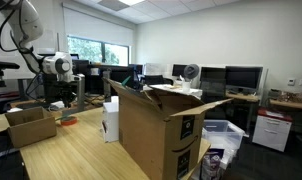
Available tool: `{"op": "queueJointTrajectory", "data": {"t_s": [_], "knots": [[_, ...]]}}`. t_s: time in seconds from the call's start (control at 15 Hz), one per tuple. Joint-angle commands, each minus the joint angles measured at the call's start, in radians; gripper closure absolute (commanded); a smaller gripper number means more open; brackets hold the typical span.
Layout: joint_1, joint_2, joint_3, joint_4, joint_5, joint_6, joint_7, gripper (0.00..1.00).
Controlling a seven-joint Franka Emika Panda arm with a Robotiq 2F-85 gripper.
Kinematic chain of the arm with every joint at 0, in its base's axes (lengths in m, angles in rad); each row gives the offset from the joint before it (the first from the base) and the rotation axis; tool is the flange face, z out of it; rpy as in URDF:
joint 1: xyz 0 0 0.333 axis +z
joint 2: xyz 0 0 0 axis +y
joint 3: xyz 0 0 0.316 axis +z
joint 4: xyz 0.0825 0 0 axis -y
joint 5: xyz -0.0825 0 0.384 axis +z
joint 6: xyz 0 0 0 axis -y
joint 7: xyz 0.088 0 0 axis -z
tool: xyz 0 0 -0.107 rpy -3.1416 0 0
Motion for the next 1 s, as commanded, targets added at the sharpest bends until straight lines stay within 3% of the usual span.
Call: {"op": "queueJointTrajectory", "data": {"t_s": [0.0, 0.53, 0.93], "knots": [[0.0, -0.001, 0.0, -0.013, 0.01, 0.012, -0.018, 0.47], [0.01, -0.095, -0.002, -0.091, 0.039, -0.047, 0.069, 0.02], [0.008, -0.239, 0.008, -0.185, 0.05, -0.098, 0.203, 0.0]]}}
